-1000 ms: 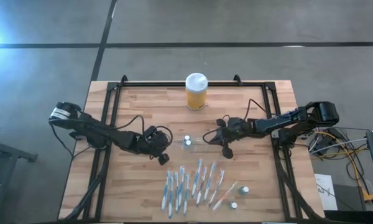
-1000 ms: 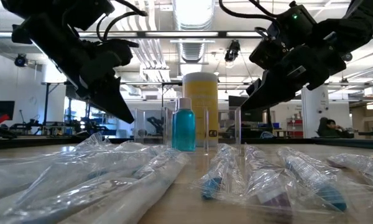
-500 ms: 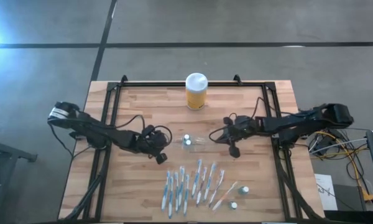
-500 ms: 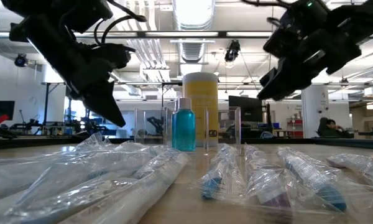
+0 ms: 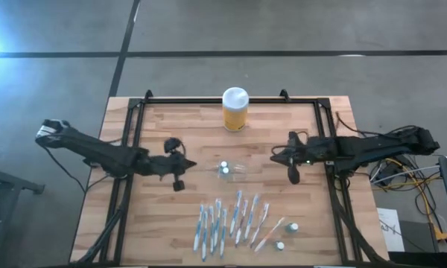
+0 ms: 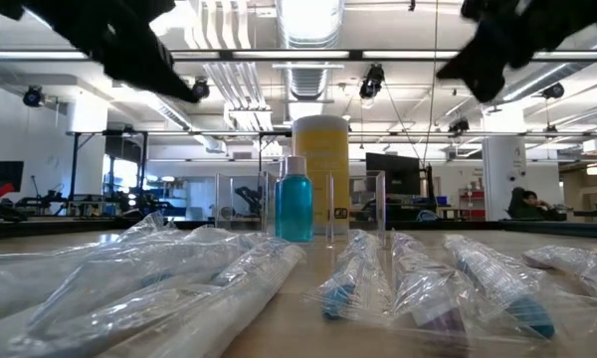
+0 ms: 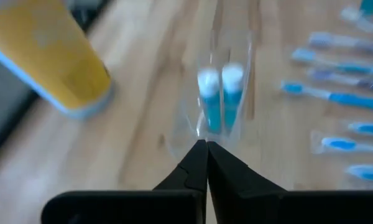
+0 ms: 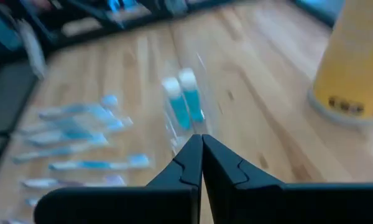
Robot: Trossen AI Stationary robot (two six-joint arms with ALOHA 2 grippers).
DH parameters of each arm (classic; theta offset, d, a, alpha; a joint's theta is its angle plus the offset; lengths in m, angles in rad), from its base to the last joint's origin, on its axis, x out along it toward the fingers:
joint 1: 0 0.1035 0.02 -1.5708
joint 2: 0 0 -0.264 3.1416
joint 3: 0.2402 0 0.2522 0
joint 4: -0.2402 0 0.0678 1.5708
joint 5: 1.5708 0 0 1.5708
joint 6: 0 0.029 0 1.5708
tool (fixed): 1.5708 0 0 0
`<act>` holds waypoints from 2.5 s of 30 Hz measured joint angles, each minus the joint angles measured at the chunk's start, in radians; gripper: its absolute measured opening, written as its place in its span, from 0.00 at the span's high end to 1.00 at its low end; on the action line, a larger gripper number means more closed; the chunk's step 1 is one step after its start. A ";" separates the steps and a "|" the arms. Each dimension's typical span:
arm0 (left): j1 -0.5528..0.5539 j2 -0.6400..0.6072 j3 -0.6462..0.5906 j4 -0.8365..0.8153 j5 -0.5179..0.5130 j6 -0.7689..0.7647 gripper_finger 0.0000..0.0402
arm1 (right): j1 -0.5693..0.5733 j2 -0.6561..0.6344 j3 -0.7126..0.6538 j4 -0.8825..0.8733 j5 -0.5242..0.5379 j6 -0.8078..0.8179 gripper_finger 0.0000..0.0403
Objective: Pick & Place toothbrushing station
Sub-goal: Put the blue mouthwash into the transparent organizer
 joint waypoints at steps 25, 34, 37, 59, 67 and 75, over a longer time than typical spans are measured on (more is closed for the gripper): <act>0.048 -0.751 -0.404 0.177 0.122 0.083 0.98 | 0.540 0.100 0.505 -0.732 0.455 0.607 0.98; 0.047 -0.779 -0.488 0.171 0.116 0.043 0.98 | 0.631 0.499 0.885 -1.363 0.300 1.189 0.98; 0.047 -0.779 -0.502 0.151 0.128 -0.001 0.98 | 0.636 0.595 0.953 -1.370 0.256 1.201 0.98; 0.047 -0.779 -0.504 0.120 0.184 0.028 0.97 | 0.657 0.925 1.065 -1.257 -0.096 1.385 0.42; 0.047 -0.779 -0.504 0.110 0.195 0.013 0.98 | 0.678 0.973 1.065 -1.206 -0.092 1.448 0.41; 0.047 -0.779 -0.504 0.110 0.195 0.010 0.96 | 0.709 1.006 1.063 -1.199 -0.106 1.514 0.41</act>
